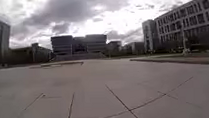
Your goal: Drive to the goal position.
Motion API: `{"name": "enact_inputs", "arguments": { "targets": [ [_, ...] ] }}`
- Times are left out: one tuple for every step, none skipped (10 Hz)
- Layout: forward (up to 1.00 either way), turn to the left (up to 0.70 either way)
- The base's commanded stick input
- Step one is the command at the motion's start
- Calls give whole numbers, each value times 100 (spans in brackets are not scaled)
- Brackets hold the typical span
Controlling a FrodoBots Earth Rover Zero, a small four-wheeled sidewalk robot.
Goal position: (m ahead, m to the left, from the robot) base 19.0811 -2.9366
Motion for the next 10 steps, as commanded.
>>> {"name": "enact_inputs", "arguments": {
  "targets": [
    [50, 1],
    [50, 1],
    [50, 1],
    [50, 1],
    [50, 1],
    [50, 1],
    [50, 1],
    [50, 1],
    [50, 1],
    [50, 1]
  ]
}}
